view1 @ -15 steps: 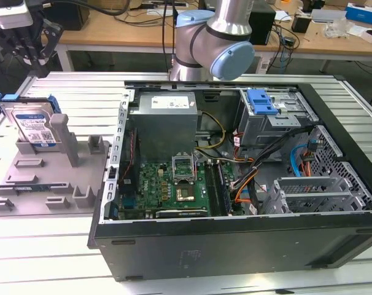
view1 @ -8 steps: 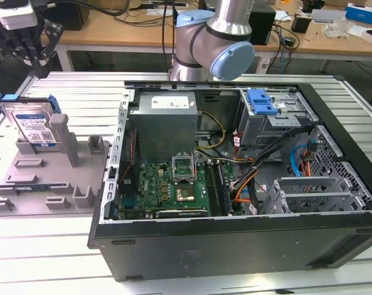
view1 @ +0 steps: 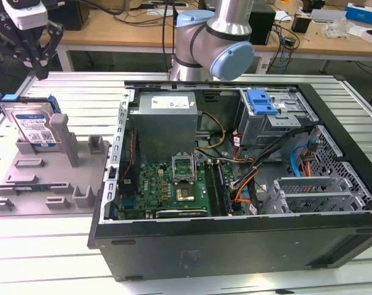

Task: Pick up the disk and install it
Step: 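Pick up the disk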

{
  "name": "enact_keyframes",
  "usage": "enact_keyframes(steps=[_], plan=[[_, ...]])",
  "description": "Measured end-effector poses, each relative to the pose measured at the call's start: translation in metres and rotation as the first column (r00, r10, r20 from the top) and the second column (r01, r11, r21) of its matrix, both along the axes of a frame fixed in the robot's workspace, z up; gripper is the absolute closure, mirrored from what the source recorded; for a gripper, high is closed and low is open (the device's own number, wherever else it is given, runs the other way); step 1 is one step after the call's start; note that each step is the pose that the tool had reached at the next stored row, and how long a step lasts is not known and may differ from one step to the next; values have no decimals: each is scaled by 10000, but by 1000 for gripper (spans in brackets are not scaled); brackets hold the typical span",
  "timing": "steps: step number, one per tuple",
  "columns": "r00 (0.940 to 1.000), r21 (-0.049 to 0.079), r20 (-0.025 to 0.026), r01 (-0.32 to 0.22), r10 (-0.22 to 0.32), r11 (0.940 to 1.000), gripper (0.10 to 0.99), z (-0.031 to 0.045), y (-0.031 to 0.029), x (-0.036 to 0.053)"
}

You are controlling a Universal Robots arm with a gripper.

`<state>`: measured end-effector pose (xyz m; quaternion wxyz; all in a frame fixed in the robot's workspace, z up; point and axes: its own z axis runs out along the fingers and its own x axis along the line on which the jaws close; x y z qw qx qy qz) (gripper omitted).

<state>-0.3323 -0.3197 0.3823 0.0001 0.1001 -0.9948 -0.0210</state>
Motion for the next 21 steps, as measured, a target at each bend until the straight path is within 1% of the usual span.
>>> enact_keyframes(steps=[2,4,6,8,9,10,12,13,14,16,17,18,19,20,21], plan=[[9991,0,0,-431,431,9991,980,-3,0,0],[9968,0,0,-795,795,9968,980,-5,0,0],[9924,0,0,-1228,1228,9924,973,-7,0,0],[9865,-1,-1,-1639,1639,9865,851,-8,0,0],[9817,-3,-1,-1907,1907,9817,792,-9,0,0],[9781,-4,-2,-2082,2082,9781,792,-9,0,0],[9679,-9,-3,-2514,2514,9679,671,-10,0,1],[9591,-12,-3,-2829,2829,9591,671,-10,0,0],[9499,-15,-5,-3125,3125,9499,604,-10,0,0],[9367,-17,-6,-3501,3501,9367,604,-10,0,0],[9311,-18,-6,-3647,3647,9311,604,-10,0,0],[9225,-21,-7,-3860,3860,9225,592,-10,0,0],[9034,-27,-10,-4288,4288,9034,592,-11,0,0],[8936,-30,-11,-4488,4488,8936,529,-11,0,0],[8857,-36,-14,-4642,4642,8857,529,-11,0,0]])
